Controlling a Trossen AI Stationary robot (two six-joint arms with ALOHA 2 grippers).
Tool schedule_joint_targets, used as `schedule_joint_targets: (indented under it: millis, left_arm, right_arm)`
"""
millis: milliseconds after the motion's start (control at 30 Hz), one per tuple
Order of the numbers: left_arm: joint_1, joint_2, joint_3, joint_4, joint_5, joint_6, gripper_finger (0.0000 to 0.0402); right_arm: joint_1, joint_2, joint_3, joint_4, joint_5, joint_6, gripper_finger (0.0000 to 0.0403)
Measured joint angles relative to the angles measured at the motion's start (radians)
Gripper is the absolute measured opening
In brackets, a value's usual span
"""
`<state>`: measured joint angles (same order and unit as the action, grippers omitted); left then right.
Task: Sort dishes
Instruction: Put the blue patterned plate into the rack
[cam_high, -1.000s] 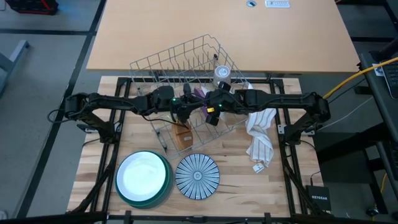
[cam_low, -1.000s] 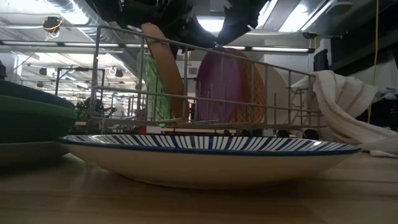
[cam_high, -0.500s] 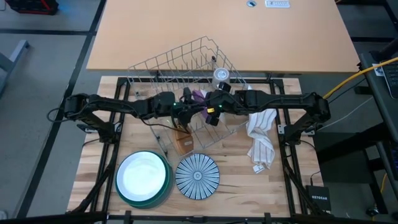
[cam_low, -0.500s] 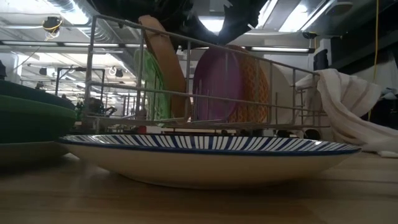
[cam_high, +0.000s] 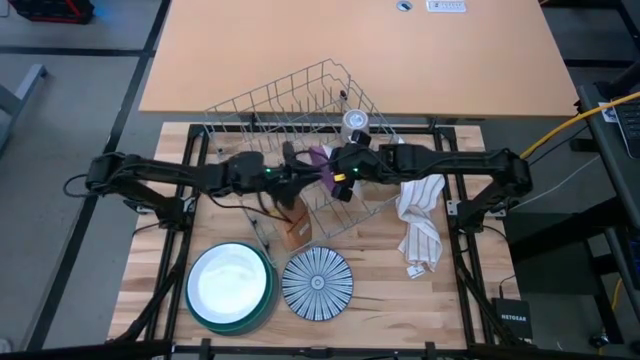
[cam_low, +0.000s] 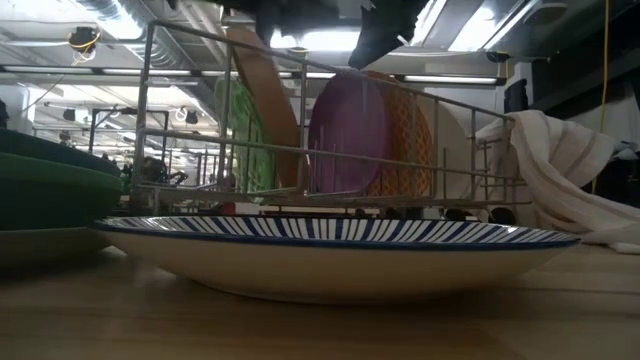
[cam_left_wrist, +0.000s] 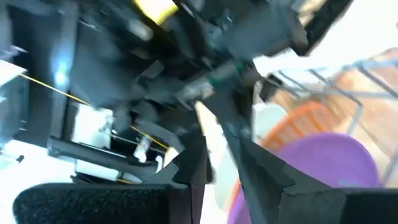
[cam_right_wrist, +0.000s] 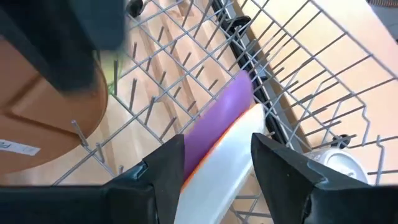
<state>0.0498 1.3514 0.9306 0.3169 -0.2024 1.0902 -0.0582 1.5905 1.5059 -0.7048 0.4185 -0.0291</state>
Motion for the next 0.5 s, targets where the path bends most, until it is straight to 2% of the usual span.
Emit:
schedule_joint_targets:
  millis: [133, 267, 367, 500]
  left_arm:
    - [-0.029, -0.064, 0.000, 0.003, 0.000, -0.046, 0.0081]
    - [-0.074, -0.129, 0.000, 0.006, -0.002, -0.174, 0.0081]
    - [-0.122, -0.168, 0.000, 0.006, -0.003, -0.351, 0.0081]
    - [-0.200, -0.189, 0.001, 0.012, 0.008, -0.690, 0.0081]
  right_arm:
    - [0.000, -0.026, 0.000, 0.008, -0.001, -0.003, 0.0191]
    - [0.015, -0.070, 0.000, 0.014, -0.011, -0.003, 0.0191]
    - [0.054, -0.116, 0.000, 0.020, -0.011, -0.003, 0.0191]
    - [0.157, -0.164, 0.000, 0.020, -0.016, 0.010, 0.0191]
